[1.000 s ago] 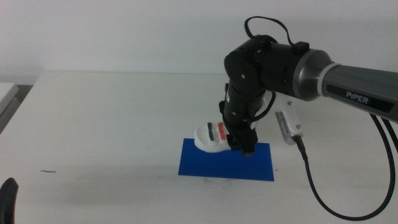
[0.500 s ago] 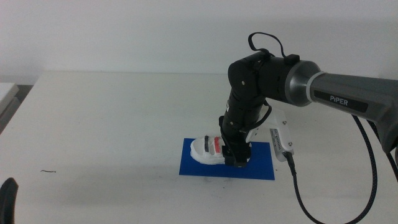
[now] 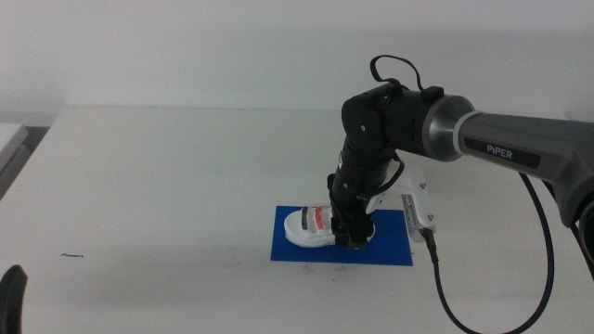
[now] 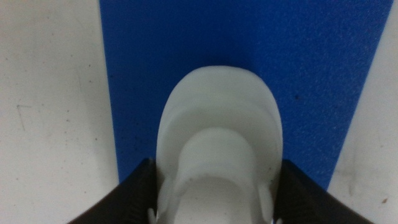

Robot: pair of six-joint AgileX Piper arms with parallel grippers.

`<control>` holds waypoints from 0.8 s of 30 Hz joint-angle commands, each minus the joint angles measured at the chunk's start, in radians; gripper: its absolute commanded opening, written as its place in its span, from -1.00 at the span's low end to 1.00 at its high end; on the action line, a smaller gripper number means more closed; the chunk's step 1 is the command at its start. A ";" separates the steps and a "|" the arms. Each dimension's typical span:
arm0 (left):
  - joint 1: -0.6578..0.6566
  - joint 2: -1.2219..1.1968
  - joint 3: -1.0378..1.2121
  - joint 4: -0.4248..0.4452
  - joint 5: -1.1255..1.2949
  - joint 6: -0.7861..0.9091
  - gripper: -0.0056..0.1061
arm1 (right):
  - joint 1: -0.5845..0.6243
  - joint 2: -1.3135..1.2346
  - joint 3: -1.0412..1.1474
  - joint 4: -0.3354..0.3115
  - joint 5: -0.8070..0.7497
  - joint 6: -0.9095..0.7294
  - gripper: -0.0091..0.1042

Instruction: Use one arm to grab the shoe from the table and place it on the mat.

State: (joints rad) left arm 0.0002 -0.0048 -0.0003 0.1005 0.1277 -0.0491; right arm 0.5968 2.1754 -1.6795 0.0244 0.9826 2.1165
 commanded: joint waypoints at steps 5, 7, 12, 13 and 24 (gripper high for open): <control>0.000 0.005 0.000 -0.004 -0.012 -0.001 0.78 | -0.013 0.005 0.000 0.042 -0.016 0.025 0.02; 0.000 0.005 0.000 -0.004 -0.012 -0.001 0.78 | -0.015 -0.008 0.000 0.104 -0.011 0.018 0.20; 0.000 0.005 0.000 -0.004 -0.012 -0.001 0.78 | -0.047 -0.122 0.000 0.153 0.051 -0.263 0.32; 0.000 0.005 0.000 -0.004 -0.012 -0.001 0.78 | -0.058 -0.159 0.000 0.134 0.080 -0.374 0.32; 0.000 0.005 0.000 -0.004 -0.012 -0.001 0.78 | -0.109 -0.507 0.000 -0.077 0.238 -1.248 0.32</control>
State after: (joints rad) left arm 0.0002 -0.0048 -0.0003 0.1005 0.1277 -0.0491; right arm 0.4924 1.7062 -1.6795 -0.0300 1.2073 0.9187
